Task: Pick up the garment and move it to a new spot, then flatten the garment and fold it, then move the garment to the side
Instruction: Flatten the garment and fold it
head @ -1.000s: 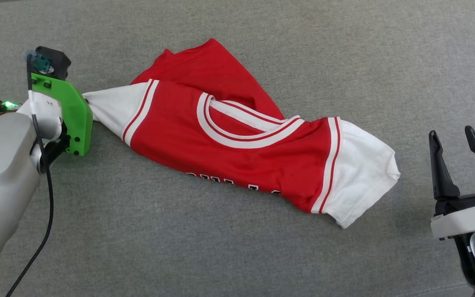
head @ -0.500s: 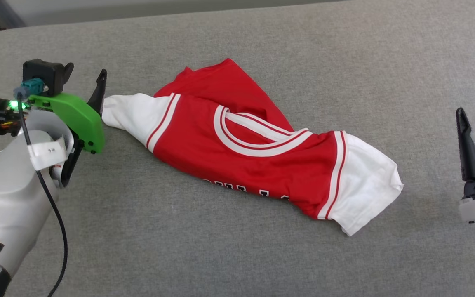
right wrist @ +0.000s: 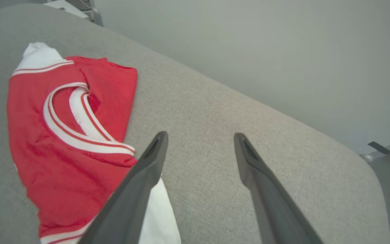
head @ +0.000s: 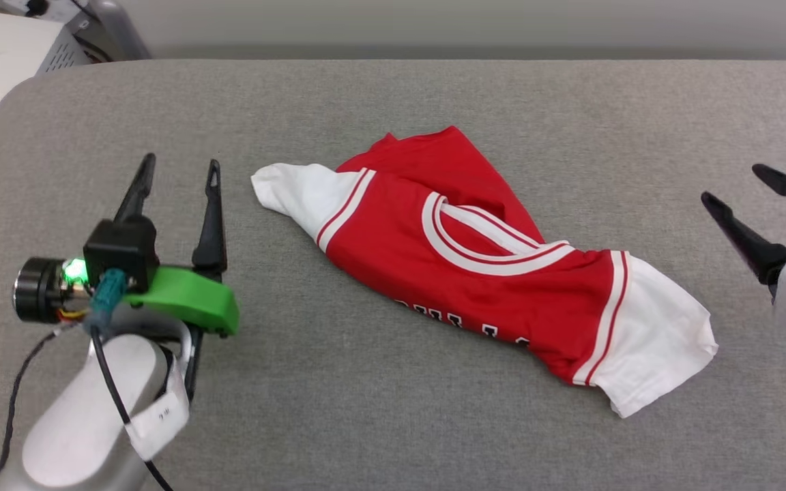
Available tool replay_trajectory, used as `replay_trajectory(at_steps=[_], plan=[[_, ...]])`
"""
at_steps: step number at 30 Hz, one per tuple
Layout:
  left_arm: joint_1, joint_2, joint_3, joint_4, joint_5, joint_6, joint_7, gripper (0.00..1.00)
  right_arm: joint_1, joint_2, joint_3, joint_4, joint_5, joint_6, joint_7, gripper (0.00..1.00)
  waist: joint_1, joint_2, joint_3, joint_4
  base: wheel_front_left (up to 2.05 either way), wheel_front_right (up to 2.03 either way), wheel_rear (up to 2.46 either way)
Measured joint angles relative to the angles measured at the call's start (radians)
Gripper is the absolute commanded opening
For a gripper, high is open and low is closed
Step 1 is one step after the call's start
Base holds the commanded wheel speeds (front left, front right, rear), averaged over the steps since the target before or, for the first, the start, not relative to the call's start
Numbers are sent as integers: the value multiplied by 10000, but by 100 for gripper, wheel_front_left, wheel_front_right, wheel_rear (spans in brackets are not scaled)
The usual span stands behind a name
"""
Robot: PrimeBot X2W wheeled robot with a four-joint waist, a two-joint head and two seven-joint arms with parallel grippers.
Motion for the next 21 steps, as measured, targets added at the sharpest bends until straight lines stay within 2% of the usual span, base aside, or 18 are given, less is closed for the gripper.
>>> replay_trajectory(at_steps=[4, 7, 9, 13, 21], plan=[[1106, -485, 621, -723, 721, 173, -2, 100, -611, -537, 993, 155, 1239, 0, 1864, 100, 0, 0, -3, 331, 0, 0, 0], [1731, -894, 968, -917, 1055, 127, -2, 100, -1052, -686, 1670, 499, 1946, 0, 3208, 100, 0, 0, 72, 566, 0, 0, 0], [1971, -1122, 1127, -941, 1289, -27, -2, 100, -1323, -683, 1992, 794, 2157, 0, 3731, 100, 0, 0, 160, 686, 0, 0, 0], [2097, -1689, 1419, -892, 1659, -426, -2, 100, -1950, -546, 2531, 1588, 2232, 0, 4186, 100, 0, 0, 439, 918, 0, 0, 0], [2081, -2531, 2142, -617, 2428, -1179, -2, 100, -2296, -209, 4006, 2899, 2330, 0, 4205, 100, 0, 0, 1081, 1366, 0, 0, 0]])
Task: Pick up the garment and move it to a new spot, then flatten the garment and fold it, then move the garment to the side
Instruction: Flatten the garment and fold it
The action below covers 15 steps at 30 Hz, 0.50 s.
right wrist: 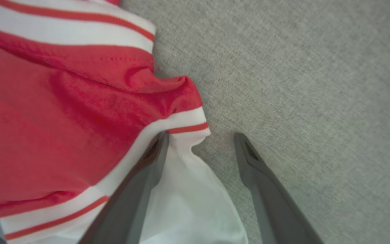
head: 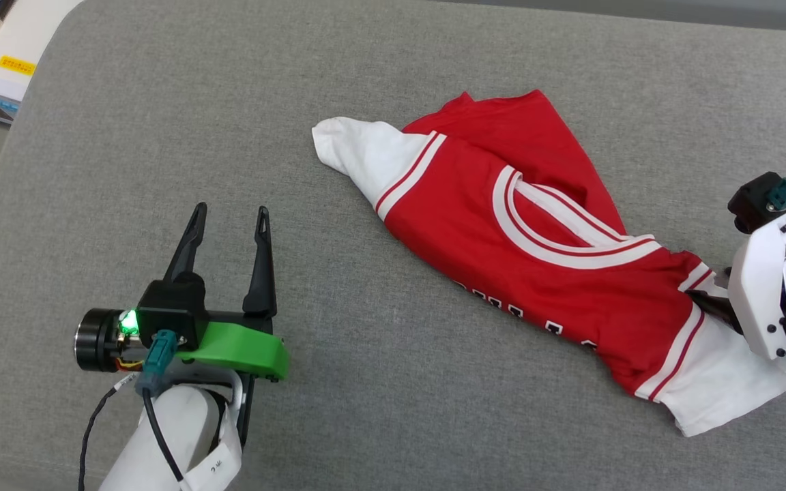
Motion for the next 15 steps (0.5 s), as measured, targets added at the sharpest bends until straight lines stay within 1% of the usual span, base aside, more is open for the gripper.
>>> replay_trajectory(at_steps=[4, 6, 7, 8, 9, 13, 15], plan=[[-4, -242, 441, 63, 366, -278, 0, 100, -211, -117, 470, 376, 257, 0, -203, 100, 0, 0, 267, 138, 0, 0, 0], [-2, -355, 658, 73, 495, -393, 0, 100, -295, -132, 648, 420, 422, 0, -520, 100, 0, 0, 324, 158, 0, 0, 0], [-1, -395, 727, 77, 566, -437, 0, 100, -300, -128, 719, 422, 502, 0, -683, 56, 0, 0, 319, 151, 0, 0, 0], [0, -447, 807, 77, 662, -487, 0, 100, -303, -127, 805, 418, 531, -2, -963, 15, 0, 0, 299, 138, 0, 0, 0], [8, -493, 890, 90, 748, -537, 0, 100, -309, -130, 907, 418, 529, -2, -1287, 0, 0, 0, 265, 117, 0, 0, 0], [62, -648, 1164, 148, 951, -757, 0, 100, -342, -67, 1197, 171, 439, -2, -2704, 0, 0, 0, 12, -4, 0, 0, 0], [182, -706, 1310, 146, 1028, -844, 0, 100, -340, -119, 1183, -65, 309, -2, -3344, 0, 0, 0, -141, -76, 0, 0, 0]])
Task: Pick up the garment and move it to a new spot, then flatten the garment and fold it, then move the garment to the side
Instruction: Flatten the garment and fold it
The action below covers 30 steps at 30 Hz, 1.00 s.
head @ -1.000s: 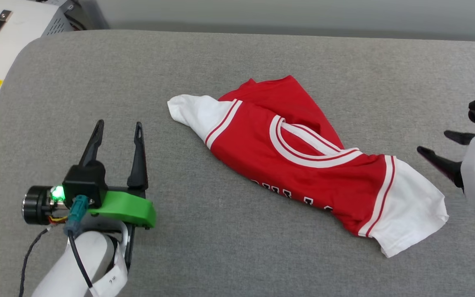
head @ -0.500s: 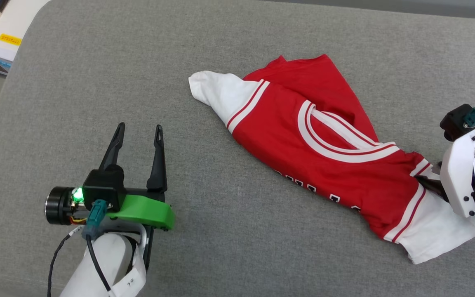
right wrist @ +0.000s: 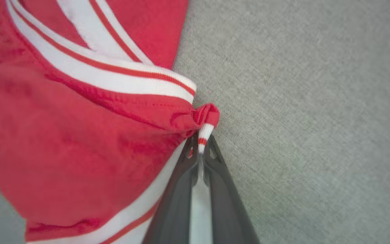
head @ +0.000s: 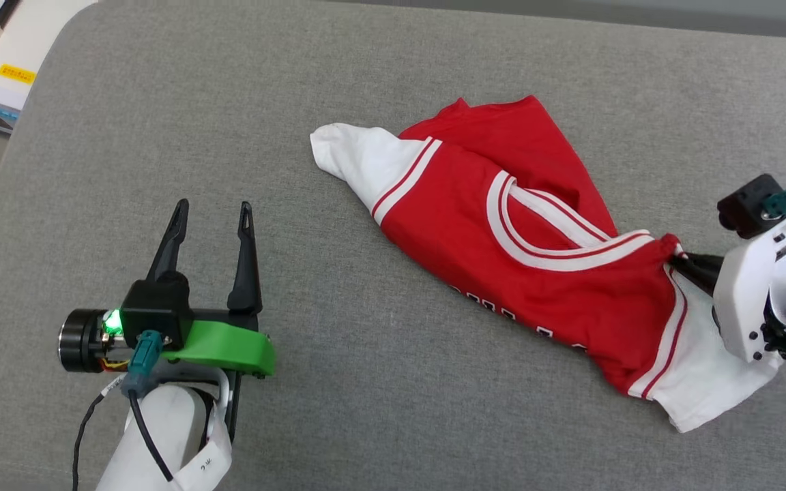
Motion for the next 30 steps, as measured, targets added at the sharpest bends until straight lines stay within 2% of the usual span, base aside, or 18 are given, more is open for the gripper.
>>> replay_trajectory(at_steps=[4, 5, 10, 15, 22, 27, 30], plan=[[286, -94, 240, -12, 192, -128, 0, 100, -6, -359, -460, -721, -188, 0, -989, 0, 0, 0, -286, -175, 0, 0, 0], [401, -190, 405, -38, 341, -221, 0, 100, -7, -742, -930, -1193, -268, 0, -1281, 0, 0, 0, -409, -330, 0, 0, 0], [445, -380, 575, -136, 510, -359, 0, 100, -19, -1141, -1716, -1728, -380, 0, -1296, 0, 0, 0, -390, -471, 0, 0, 0], [418, -660, 667, -199, 658, -556, 0, 100, -476, -1103, -2197, -1684, -468, 0, -815, 0, 0, 0, -54, -433, 0, 0, 0], [46, -997, 782, -318, 918, -784, 0, 100, -2138, -487, -2466, -293, -924, 0, -165, 0, 0, 0, 622, -204, 0, 0, 0], [-271, -1197, 892, -399, 1022, -886, 0, 100, -3294, 337, -2466, 1609, -1442, 0, -176, 0, 0, 0, 1173, 7, 0, 0, 0], [-401, -1306, 913, -393, 1051, -932, 0, 100, -3558, 752, -2000, 2731, -1724, 0, -82, 0, 0, 0, 1502, 150, 0, 0, 0]])
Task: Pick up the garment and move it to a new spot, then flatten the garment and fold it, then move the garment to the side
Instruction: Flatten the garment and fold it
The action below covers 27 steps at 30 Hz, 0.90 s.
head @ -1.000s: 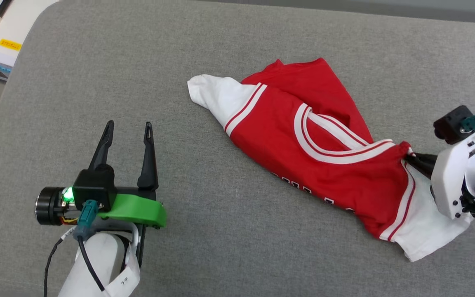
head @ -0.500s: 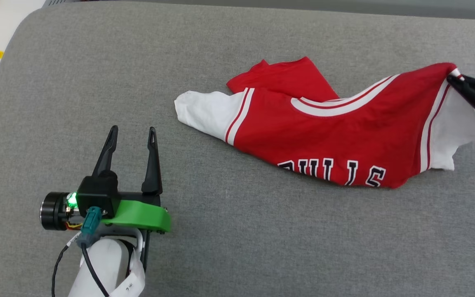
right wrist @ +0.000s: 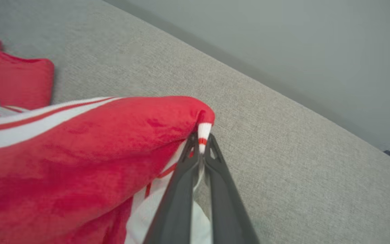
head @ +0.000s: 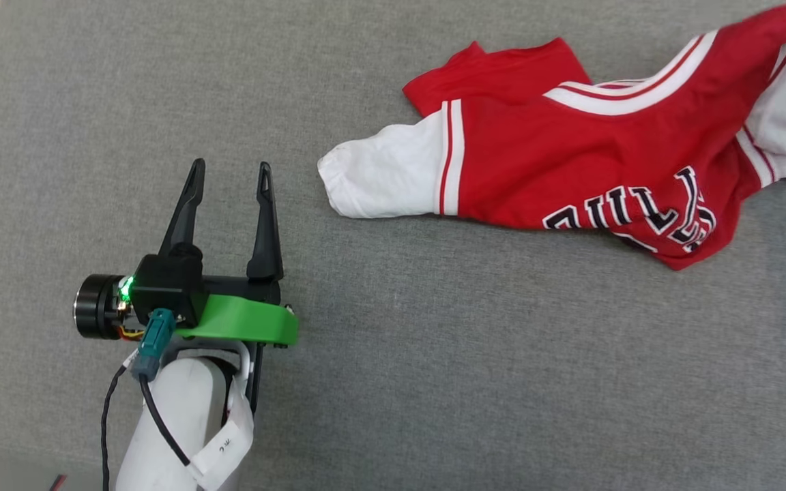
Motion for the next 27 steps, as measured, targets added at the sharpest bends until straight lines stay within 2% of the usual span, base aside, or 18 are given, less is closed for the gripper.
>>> replay_trajectory(at_steps=[5, 10, 11, 12, 17, 20, 23, 27], plan=[[-175, -113, 27, 42, 63, -113, 0, 100, -89, 481, 639, 1476, -228, 0, 23, 0, 0, 0, 388, 223, 0, 0, 0], [-235, -198, 88, 117, 146, -161, 0, 100, -353, 685, 817, 2314, -138, -2, -823, 0, 0, 0, 510, 394, 0, 0, 0], [-234, -199, 109, 138, 155, -163, 0, 100, -355, 708, 842, 2391, -98, -2, -1064, 32, 0, -1, 489, 397, 0, 0, 0], [-232, -201, 138, 157, 171, -163, 0, 100, -353, 729, 895, 2474, -67, -2, -1383, 100, 0, 0, 451, 395, 0, 0, 0], [-68, -219, 299, 155, 244, -165, 0, 100, -120, 671, 1099, 2405, 125, 0, -3112, 100, 0, 0, 94, 307, 0, 0, 0], [272, -211, 437, 82, 349, -165, 0, 100, 128, 355, 1085, 2002, 301, 0, -3992, 100, 0, 0, -259, 175, 0, 0, 0], [593, -196, 545, -35, 428, -165, 0, 100, 318, -58, 940, 1356, 564, 0, -4422, 100, 0, 0, -597, 25, 0, 0, 0], [857, -196, 616, -173, 483, -167, 0, 100, 531, -811, 838, 81, 980, 0, -4226, 100, 0, 0, -1003, -202, 0, 0, 0]])
